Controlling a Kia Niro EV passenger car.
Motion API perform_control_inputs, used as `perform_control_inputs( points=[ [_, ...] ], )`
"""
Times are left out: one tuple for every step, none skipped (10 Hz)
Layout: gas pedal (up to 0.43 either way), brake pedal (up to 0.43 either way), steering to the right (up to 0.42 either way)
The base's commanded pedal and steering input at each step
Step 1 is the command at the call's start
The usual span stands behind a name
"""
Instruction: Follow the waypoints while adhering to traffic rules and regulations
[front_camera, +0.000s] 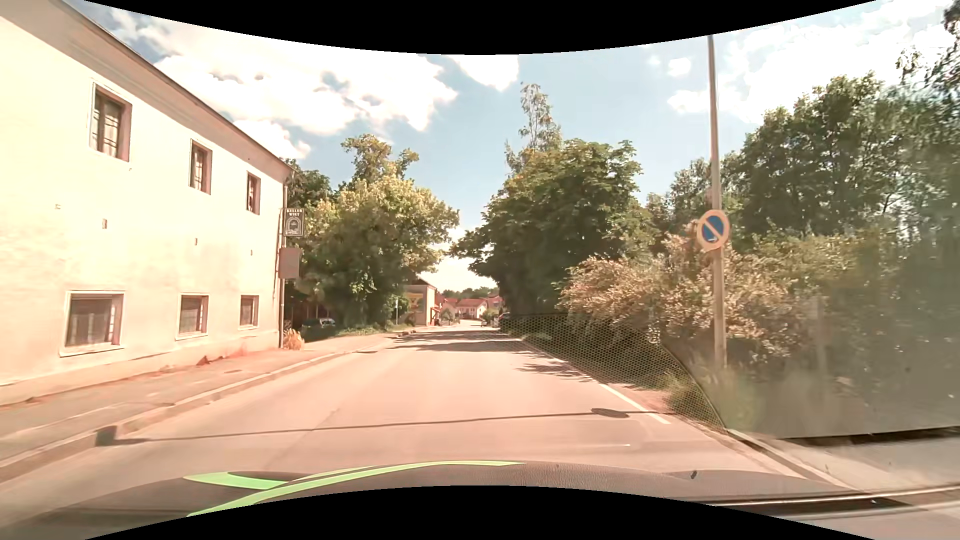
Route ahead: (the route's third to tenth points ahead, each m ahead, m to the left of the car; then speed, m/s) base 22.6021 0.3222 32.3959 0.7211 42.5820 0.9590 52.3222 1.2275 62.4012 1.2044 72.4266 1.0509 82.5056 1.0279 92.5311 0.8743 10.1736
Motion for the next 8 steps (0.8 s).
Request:
perform_control_inputs(
  points=[
    [0.000, 0.000, -0.003],
    [0.000, 0.000, -0.005],
    [0.000, 0.000, -0.008],
    [0.000, 0.000, -0.009],
    [0.000, 0.000, -0.009],
    [0.000, 0.000, -0.009],
    [0.000, 0.000, -0.009],
    [0.000, 0.000, -0.008]
  ],
)
